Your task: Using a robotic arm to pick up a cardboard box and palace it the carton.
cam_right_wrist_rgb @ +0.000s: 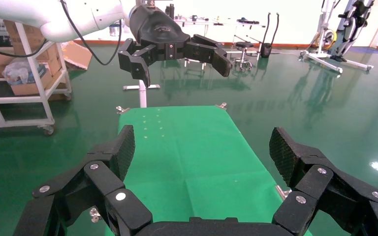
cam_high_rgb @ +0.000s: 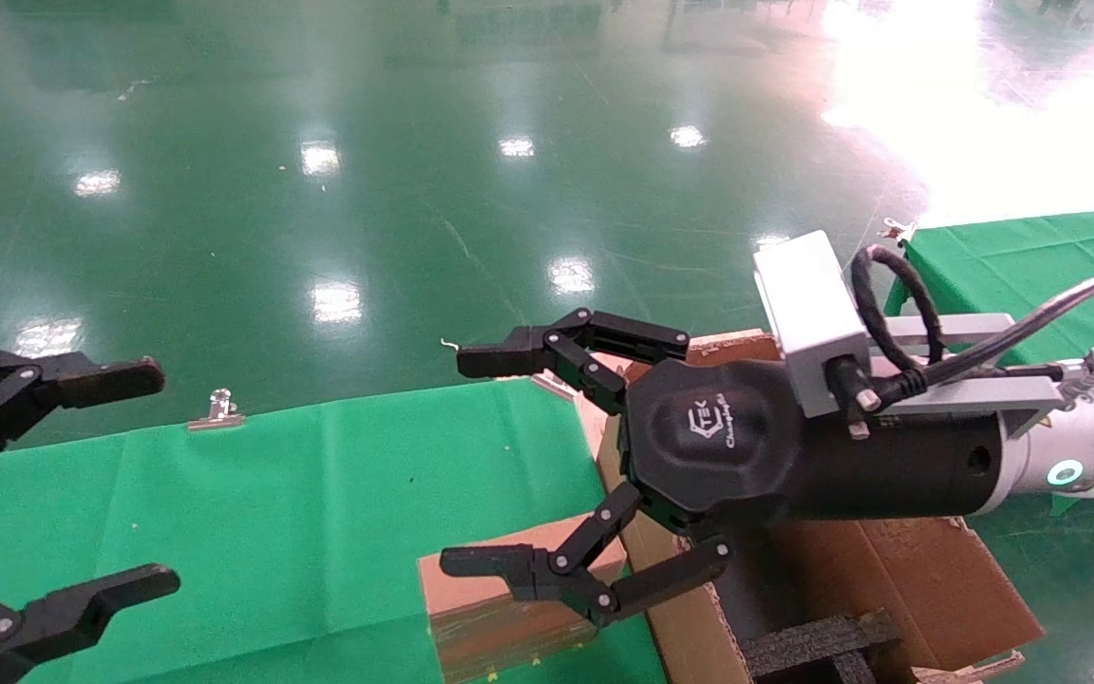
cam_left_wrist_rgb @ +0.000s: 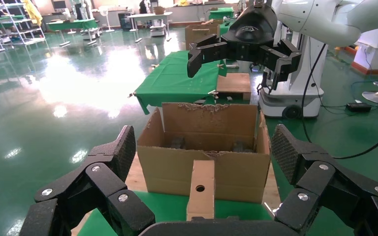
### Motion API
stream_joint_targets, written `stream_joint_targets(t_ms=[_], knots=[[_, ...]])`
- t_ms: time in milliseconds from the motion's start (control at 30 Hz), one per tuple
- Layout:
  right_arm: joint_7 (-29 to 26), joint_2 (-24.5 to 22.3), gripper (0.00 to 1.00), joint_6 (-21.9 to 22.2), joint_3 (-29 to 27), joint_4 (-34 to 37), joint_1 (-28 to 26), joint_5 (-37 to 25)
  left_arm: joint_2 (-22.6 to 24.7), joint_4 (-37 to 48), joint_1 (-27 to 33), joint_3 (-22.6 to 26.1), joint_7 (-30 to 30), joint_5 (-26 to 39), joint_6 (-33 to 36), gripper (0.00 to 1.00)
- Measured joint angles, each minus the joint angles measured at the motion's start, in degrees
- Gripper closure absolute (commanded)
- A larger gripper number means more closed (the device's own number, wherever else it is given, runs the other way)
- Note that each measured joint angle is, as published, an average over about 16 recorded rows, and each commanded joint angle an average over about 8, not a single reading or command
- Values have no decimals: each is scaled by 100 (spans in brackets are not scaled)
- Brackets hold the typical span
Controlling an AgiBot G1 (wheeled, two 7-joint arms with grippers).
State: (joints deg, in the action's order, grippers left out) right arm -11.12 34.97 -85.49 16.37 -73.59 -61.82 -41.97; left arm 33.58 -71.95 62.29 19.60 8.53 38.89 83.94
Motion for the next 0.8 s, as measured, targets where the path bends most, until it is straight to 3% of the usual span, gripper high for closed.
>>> stream_joint_targets(t_ms=[367,400,633,667,800], knots=[[0,0,0,0,0,0,0,0,0,0,0,0,0,0,0,0],[0,0,0,0,0,0,0,0,0,0,0,0,0,0,0,5],[2,0,0,-1,-2,0,2,1,0,0,0,0,0,0,0,91],[2,0,0,-1,-2,0,2,0,0,0,0,0,0,0,0,99],[0,-8,0,-4,4,5,1,-16,0,0,0,0,0,0,0,100]])
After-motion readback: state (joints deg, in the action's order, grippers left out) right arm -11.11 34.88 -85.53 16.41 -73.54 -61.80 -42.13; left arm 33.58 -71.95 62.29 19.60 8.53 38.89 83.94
